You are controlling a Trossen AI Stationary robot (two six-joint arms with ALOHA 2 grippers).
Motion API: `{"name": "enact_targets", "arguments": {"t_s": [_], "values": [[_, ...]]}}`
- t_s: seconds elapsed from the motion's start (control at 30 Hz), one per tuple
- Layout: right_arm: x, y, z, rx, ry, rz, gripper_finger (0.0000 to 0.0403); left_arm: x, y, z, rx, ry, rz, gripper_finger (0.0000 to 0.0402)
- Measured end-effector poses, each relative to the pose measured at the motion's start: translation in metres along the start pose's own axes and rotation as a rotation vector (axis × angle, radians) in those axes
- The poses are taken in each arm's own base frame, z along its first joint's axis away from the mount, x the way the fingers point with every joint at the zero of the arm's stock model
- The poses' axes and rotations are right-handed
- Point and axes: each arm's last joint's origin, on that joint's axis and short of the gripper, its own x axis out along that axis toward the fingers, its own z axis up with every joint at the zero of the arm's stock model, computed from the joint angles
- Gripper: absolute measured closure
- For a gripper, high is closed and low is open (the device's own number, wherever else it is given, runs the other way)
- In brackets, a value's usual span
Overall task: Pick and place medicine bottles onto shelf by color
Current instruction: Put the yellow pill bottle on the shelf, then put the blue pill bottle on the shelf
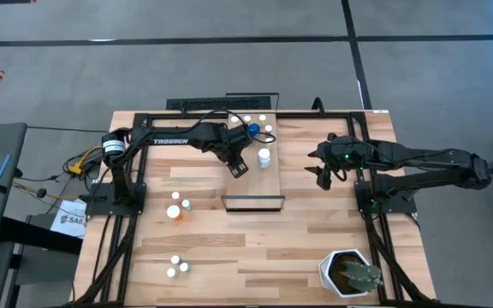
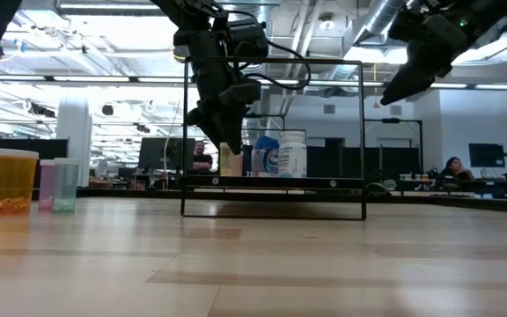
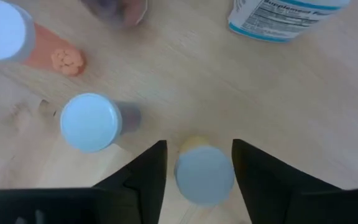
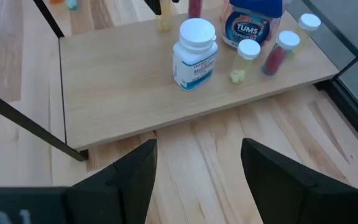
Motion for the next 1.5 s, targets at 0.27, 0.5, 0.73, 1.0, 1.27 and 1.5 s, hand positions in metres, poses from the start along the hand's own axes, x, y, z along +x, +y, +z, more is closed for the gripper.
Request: {"name": "enact_targets", "arguments": {"t_s": [0.27, 0.5, 0.73, 1.0, 1.27, 1.5], "values": [[0.004, 0.001, -0.001, -0.007, 0.031, -0.002, 0.0147, -0.022, -0.007, 0.014, 0.072, -0.048, -0.019, 0.0212], [0.013, 0.002, -0.002, 0.041, 0.069, -0.007, 0.0147, -0.05, -0.013, 0.018, 0.151, -0.008, 0.033, 0.0211], [0.013, 0.003, -0.007, -0.004, 0.083, 0.0, 0.0147, -0.075, -0.021, 0.001, 0.202, 0.071, 0.063, 0.0211], [0.019, 0.004, -0.049, 0.019, -0.071, 0.035, 0.0147, -0.155, -0.014, -0.044, 0.074, -0.08, 0.081, 0.0211], [0.009, 0.004, -0.072, 0.002, -0.27, 0.08, 0.0147, -0.192, -0.009, -0.116, -0.175, -0.276, 0.101, 0.0211], [-0.001, 0.005, -0.082, -0.044, -0.437, 0.116, 0.0147, -0.189, 0.005, -0.159, -0.374, -0.383, 0.137, 0.0211]]}}
